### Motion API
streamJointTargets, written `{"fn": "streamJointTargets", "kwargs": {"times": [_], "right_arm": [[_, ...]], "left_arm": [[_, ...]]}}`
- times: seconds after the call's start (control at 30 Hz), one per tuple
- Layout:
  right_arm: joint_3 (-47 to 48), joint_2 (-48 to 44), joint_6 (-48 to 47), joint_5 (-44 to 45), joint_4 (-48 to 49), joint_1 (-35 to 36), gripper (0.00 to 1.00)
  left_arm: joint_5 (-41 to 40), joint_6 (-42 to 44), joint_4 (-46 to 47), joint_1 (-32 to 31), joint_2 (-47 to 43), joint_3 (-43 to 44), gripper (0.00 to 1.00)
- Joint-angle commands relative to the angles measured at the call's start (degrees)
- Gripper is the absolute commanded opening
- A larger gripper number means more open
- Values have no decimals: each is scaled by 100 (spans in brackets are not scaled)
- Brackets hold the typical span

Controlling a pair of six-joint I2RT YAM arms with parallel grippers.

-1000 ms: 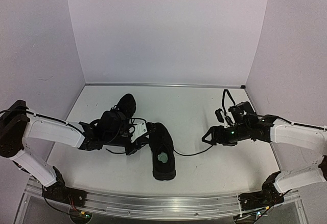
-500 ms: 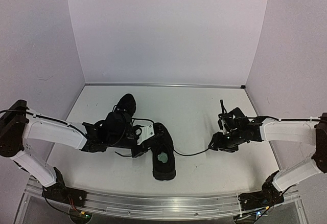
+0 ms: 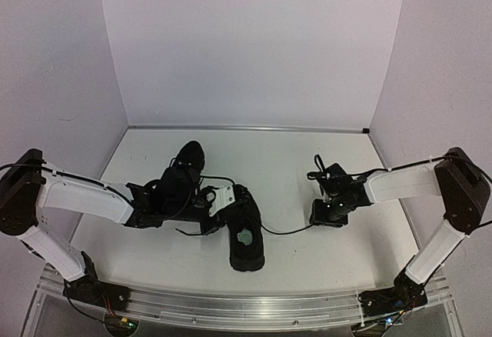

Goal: Tie the shoes

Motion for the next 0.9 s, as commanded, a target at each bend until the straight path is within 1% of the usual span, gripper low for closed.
{"fn": "streamJointTargets", "kwargs": {"times": [0.0,0.2,0.3,0.37,0.47,0.57,0.7,0.87], "right_arm": [[427,571,58,237,167,87,44],[778,1182,39,298,101,294,31],[972,1460,-23,561,-83,433,29],[1108,1619,-93,716,-234,543,26],[1214,1749,-139,793,-373,660,17],[1198,1691,-137,793,-375,674,1],[1247,1323,-210,831,-368,674,0],[1599,437,-541,697,-313,674,0]], "left_arm": [[-70,122,272,-57,-8,124,0],[-80,186,248,-62,-10,168,0],[-84,207,243,-61,-12,169,0],[-94,223,241,-63,-28,162,0],[-117,235,200,-67,-45,177,0],[-128,234,152,-69,-66,188,0],[-130,248,183,-77,-63,175,0],[-140,380,300,-87,-69,117,0]]}}
